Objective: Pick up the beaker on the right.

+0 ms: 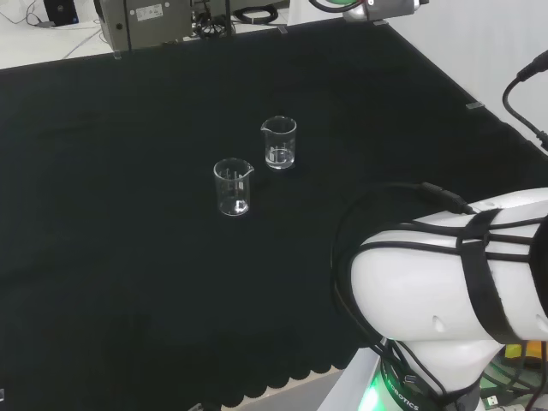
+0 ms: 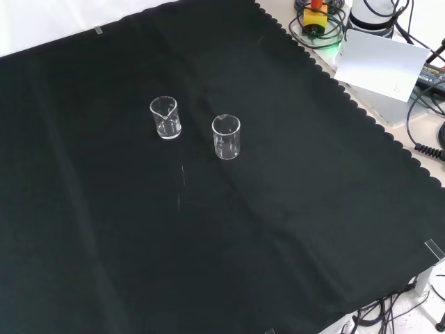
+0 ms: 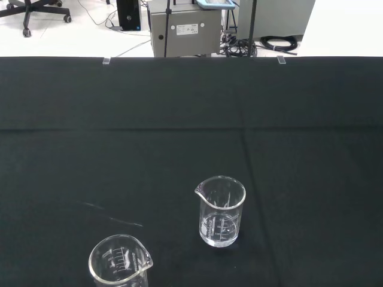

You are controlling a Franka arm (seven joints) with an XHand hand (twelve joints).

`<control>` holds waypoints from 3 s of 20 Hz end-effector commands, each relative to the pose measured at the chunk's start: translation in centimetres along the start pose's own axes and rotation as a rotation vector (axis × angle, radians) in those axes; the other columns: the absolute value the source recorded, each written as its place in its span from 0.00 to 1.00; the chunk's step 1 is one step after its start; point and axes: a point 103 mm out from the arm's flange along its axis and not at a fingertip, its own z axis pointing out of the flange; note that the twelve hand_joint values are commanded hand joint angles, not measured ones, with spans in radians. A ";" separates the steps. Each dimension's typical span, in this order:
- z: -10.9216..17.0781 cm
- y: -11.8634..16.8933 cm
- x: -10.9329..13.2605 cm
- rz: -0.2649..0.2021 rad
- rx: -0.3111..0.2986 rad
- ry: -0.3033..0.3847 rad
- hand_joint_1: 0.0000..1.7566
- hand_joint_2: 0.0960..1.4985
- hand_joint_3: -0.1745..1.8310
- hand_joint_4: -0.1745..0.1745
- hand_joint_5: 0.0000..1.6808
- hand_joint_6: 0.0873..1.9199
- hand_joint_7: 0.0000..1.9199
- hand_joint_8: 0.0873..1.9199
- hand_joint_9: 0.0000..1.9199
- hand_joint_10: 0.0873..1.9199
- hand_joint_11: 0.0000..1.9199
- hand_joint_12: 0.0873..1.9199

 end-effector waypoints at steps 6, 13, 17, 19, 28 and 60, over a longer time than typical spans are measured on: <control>0.0 0.3 -0.4 -0.001 -0.007 -0.013 0.01 0.90 0.10 0.54 0.16 0.00 0.00 0.19 0.19 0.00 0.00 0.70; 1.6 1.1 -1.2 0.028 -0.003 0.000 0.02 0.90 0.10 0.54 0.16 0.00 0.01 0.19 0.20 0.00 0.00 0.70; 3.7 1.8 -2.2 0.043 0.005 0.024 0.04 0.89 0.10 0.53 0.17 0.00 0.02 0.19 0.22 0.00 0.01 0.71; 5.1 2.4 -3.1 0.052 0.025 0.035 0.05 0.88 0.10 0.53 0.17 0.00 0.03 0.20 0.20 0.06 0.02 0.71; 12.7 9.3 -8.4 -0.025 0.037 0.143 0.20 0.79 0.07 0.53 0.19 0.00 0.06 0.23 0.16 0.29 0.05 0.72; 34.4 21.5 -10.1 -0.159 0.205 0.441 0.42 0.64 0.00 0.52 0.20 0.00 0.09 0.26 0.19 0.30 0.08 0.71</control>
